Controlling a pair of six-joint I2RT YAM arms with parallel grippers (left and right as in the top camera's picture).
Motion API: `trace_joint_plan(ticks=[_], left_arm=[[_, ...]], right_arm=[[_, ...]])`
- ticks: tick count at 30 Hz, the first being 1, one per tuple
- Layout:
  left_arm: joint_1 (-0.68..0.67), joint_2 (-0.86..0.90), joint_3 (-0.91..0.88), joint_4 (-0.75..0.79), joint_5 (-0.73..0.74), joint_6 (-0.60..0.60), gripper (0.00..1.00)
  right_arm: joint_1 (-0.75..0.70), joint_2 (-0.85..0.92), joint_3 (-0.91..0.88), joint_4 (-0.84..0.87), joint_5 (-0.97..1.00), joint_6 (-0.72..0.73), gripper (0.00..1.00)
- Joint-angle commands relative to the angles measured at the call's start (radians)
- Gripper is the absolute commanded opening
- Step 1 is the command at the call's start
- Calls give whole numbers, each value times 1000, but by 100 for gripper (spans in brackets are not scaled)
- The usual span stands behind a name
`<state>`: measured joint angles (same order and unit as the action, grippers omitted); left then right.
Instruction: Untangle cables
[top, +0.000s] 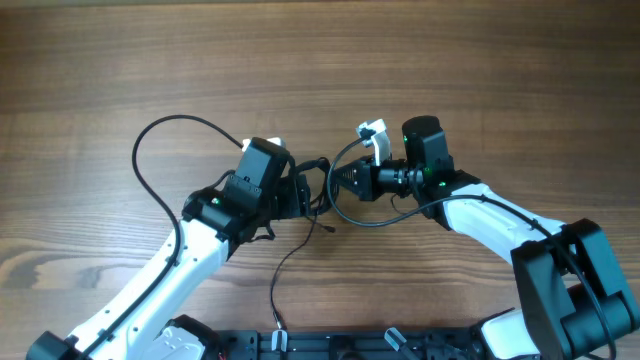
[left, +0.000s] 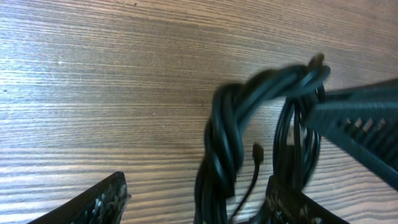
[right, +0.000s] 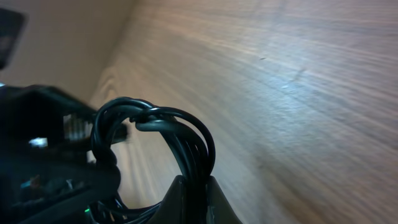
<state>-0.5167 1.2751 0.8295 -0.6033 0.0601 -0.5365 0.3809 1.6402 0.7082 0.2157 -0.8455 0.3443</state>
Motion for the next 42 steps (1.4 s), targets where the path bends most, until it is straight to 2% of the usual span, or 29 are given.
trace_joint_plan(ticks=[1, 7, 10, 11, 13, 15, 17, 20, 22, 26, 30, 33, 35, 36, 39, 42], left_arm=[[5, 22, 6, 31, 26, -3, 72], [5, 22, 6, 72, 25, 17, 71], [5, 22, 6, 79, 30, 111, 69], [5, 22, 6, 71, 39, 180, 66], [5, 22, 6, 53, 40, 250, 52], [5, 22, 6, 37, 51, 269, 48], [5, 22, 6, 27, 95, 275, 51], [5, 22, 6, 10, 165, 356, 58], [5, 22, 6, -8, 163, 377, 61], [5, 22, 6, -18, 148, 377, 62], [5, 22, 6, -20, 74, 377, 56], [5, 22, 6, -24, 69, 403, 56], [5, 22, 6, -32, 68, 403, 57], [5, 22, 6, -37, 53, 403, 62], [5, 22, 6, -45, -58, 402, 66], [5, 22, 6, -45, -61, 402, 69]], right_arm=[[2, 13, 10, 3, -103, 18, 5], [2, 13, 10, -37, -196, -70, 5], [2, 13, 10, -80, -196, -131, 5], [2, 13, 10, -97, -196, -155, 5], [2, 13, 10, -108, -196, -182, 5], [2, 13, 10, -108, -196, -188, 5], [2, 13, 10, -107, -196, -187, 4], [2, 13, 10, -107, -196, -188, 5], [2, 13, 10, -107, -196, -188, 4], [2, 13, 10, -106, -196, -188, 5], [2, 13, 10, -106, -214, -188, 4], [2, 13, 10, -101, -261, -187, 4], [2, 13, 10, -101, -276, -188, 5], [2, 13, 10, -101, -278, -188, 4], [1, 13, 10, -101, -278, -187, 5], [1, 13, 10, -101, -278, -187, 4]])
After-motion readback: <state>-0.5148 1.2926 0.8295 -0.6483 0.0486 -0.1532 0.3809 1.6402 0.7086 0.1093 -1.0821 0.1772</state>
